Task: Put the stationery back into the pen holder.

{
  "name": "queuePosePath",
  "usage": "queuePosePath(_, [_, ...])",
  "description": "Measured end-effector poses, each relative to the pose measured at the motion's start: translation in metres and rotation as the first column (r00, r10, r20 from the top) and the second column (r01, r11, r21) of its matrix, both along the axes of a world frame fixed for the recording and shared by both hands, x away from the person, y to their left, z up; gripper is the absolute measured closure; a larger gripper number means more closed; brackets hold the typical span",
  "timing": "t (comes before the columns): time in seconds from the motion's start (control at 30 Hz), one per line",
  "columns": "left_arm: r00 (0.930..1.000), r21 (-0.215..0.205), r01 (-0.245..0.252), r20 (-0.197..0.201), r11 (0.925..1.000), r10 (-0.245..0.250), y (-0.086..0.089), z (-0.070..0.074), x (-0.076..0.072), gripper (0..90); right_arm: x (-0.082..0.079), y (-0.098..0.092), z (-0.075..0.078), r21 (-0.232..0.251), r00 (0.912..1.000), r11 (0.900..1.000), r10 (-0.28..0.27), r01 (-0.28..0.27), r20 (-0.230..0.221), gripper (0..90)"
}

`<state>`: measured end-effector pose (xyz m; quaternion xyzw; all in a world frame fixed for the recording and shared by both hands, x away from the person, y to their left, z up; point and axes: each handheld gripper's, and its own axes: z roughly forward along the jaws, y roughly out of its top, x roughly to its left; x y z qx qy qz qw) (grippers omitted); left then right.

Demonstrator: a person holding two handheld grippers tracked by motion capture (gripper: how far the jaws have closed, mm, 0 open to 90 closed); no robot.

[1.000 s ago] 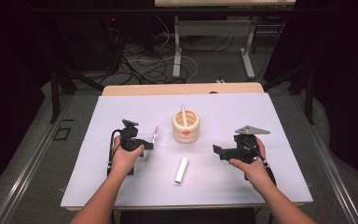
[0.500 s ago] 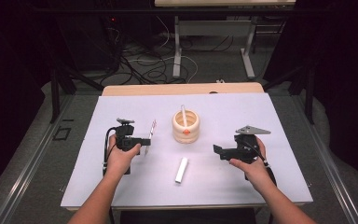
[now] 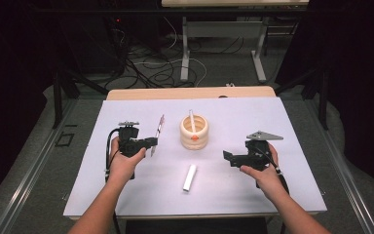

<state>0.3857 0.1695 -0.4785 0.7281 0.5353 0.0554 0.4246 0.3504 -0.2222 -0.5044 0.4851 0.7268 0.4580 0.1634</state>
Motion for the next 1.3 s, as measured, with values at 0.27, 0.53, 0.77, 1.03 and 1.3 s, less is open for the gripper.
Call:
queuePosePath(0.27, [0.9863,-0.007,0.032,0.162,0.9995,-0.031,-0.010,0.022,-0.011,80.3,0.000,-0.001,0.001,0.001,1.0000,1.000,-0.001,0.001,0.000,0.0])
queuePosePath(0.53, [0.9492,0.055,0.068,0.304,0.9961,-0.082,-0.020,0.039,-0.023,80.3,0.000,-0.001,0.001,0.006,1.0000,1.000,-0.007,0.007,0.003,0.0])
queuePosePath(0.77, [0.9038,0.140,0.071,0.410,0.9876,-0.123,-0.032,0.051,-0.033,80.3,0.000,-0.002,0.002,0.007,1.0000,1.000,-0.008,0.008,0.000,0.0])
queuePosePath(1.03, [0.8108,0.335,0.028,0.543,0.9419,-0.217,-0.051,0.063,-0.048,80.2,0.000,-0.002,0.002,0.011,0.9999,1.000,-0.011,0.011,0.003,0.0])
queuePosePath(1.3, [0.6994,0.516,0.001,0.612,0.8566,-0.369,-0.070,0.065,-0.064,80.2,0.000,-0.002,0.002,0.010,0.9999,1.000,-0.011,0.011,0.004,0.0])
